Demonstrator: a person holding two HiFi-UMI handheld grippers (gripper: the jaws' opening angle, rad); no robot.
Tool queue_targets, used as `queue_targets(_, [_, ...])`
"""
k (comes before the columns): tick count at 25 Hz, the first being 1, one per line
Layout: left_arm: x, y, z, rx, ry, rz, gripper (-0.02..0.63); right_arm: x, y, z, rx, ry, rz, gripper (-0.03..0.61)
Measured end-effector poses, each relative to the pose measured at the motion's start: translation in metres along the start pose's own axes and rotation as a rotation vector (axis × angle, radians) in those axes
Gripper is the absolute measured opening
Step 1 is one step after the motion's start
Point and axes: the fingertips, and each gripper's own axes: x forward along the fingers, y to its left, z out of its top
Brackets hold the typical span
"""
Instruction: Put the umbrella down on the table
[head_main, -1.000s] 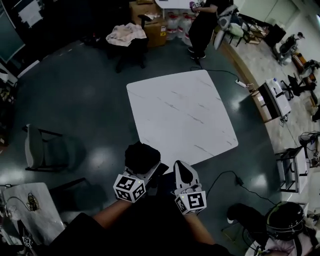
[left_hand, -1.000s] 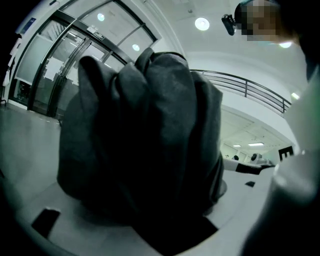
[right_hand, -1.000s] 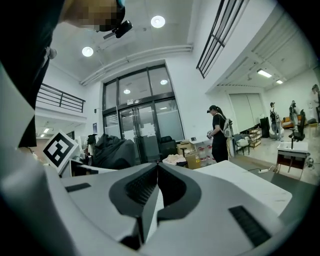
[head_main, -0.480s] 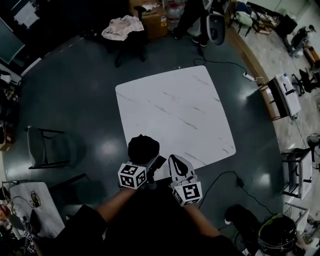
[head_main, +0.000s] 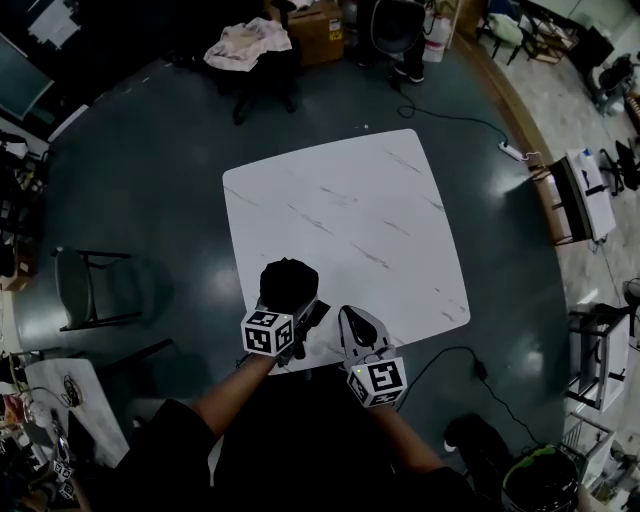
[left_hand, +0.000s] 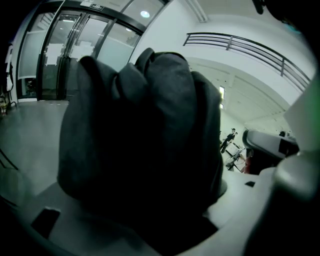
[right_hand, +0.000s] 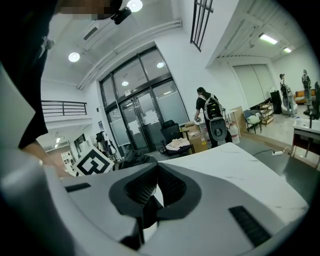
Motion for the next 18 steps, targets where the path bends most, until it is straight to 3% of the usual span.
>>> queue_targets(6, [0.051, 0.012, 0.002, 0.063, 0.068, 0.010, 0.348, 0.014, -0.031, -0.006, 0.033, 0.036, 0.003, 0.018])
queue_targets(13, [0.086, 0.027, -0.005, 0.047, 0.159, 0.043, 0.348, 0.028, -0.046, -0.007, 0.038, 0.064, 0.036, 0.018])
queue_targets(18, [0.110, 0.030, -0.012, 0.026, 0.221, 0.001, 0.348, 0.039, -0.064, -0.015, -0.035, 0.096, 0.022, 0.018])
